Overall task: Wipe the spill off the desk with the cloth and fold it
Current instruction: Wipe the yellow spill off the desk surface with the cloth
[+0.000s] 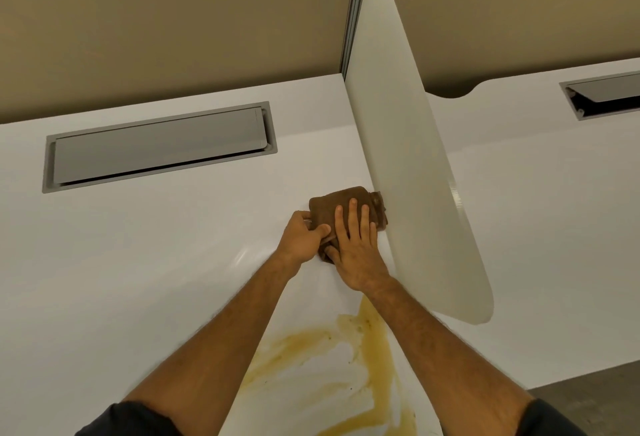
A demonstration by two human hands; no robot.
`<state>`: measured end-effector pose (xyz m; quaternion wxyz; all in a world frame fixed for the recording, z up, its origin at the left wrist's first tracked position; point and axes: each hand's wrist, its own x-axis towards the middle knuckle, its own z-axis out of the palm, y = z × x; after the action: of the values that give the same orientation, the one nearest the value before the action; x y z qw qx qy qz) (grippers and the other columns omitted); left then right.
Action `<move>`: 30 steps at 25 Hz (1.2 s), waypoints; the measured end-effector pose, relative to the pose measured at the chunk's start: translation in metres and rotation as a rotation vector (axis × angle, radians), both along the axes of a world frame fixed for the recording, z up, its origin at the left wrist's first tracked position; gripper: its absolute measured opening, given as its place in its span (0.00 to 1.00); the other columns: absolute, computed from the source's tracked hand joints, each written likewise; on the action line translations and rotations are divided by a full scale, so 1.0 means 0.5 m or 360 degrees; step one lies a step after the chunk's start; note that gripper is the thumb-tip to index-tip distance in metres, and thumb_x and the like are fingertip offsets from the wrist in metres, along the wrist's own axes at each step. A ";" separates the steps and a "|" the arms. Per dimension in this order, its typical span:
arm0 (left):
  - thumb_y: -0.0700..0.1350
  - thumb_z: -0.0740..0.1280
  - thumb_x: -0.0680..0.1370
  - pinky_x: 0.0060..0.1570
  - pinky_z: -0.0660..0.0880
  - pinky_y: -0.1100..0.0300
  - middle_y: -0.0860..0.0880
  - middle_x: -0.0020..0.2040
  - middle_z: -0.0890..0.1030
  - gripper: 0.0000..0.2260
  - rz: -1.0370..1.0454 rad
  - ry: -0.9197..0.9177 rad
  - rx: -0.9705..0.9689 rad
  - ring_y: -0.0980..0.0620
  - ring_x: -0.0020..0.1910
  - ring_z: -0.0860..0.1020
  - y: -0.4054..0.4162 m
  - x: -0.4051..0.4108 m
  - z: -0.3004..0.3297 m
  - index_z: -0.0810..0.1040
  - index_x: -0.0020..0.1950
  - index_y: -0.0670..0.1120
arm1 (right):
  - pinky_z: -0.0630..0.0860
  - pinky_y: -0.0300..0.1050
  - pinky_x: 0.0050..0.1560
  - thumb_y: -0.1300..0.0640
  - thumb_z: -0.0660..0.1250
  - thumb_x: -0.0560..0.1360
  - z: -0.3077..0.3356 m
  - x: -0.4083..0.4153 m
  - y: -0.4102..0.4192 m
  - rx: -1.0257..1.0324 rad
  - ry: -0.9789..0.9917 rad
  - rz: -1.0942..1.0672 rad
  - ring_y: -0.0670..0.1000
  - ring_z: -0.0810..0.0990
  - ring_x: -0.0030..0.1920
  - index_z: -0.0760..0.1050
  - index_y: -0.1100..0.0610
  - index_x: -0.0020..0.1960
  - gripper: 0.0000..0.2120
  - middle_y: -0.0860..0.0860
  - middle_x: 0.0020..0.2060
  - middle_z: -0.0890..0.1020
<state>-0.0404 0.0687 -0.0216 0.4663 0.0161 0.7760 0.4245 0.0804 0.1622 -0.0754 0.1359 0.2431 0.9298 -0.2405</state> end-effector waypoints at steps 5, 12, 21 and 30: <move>0.43 0.69 0.83 0.41 0.77 0.68 0.47 0.62 0.79 0.16 0.0080 -0.0036 0.0137 0.55 0.53 0.80 -0.017 0.018 0.049 0.69 0.68 0.50 | 0.37 0.56 0.80 0.36 0.67 0.75 0.047 0.030 -0.028 -0.0095 0.0312 -0.0117 0.56 0.34 0.81 0.28 0.51 0.80 0.55 0.54 0.81 0.34; 0.42 0.69 0.82 0.61 0.81 0.51 0.42 0.61 0.84 0.19 0.0004 -0.0101 0.0336 0.45 0.59 0.84 -0.140 0.034 0.158 0.74 0.73 0.43 | 0.52 0.64 0.80 0.55 0.72 0.77 0.162 0.039 -0.096 -0.0146 0.0631 -0.0056 0.63 0.47 0.82 0.39 0.58 0.81 0.48 0.59 0.82 0.47; 0.48 0.74 0.78 0.52 0.75 0.60 0.50 0.55 0.85 0.20 -0.0344 0.0057 0.0409 0.52 0.57 0.83 -0.485 0.096 0.234 0.73 0.68 0.52 | 0.72 0.49 0.69 0.74 0.59 0.76 0.261 0.139 -0.397 -0.0520 0.0636 -0.0516 0.57 0.70 0.74 0.55 0.53 0.82 0.38 0.55 0.78 0.66; 0.51 0.72 0.80 0.68 0.69 0.57 0.50 0.75 0.75 0.27 -0.0936 0.0743 0.0133 0.49 0.73 0.73 -0.855 0.152 0.140 0.69 0.78 0.51 | 0.73 0.55 0.70 0.69 0.59 0.79 0.311 0.245 -0.688 -0.0564 0.0664 -0.0768 0.52 0.74 0.70 0.65 0.49 0.78 0.31 0.50 0.72 0.75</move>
<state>0.0355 -0.3587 0.0484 0.3776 0.3535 0.8057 0.2886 0.2030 -0.1820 0.0799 -0.0772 0.3738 0.7974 -0.4674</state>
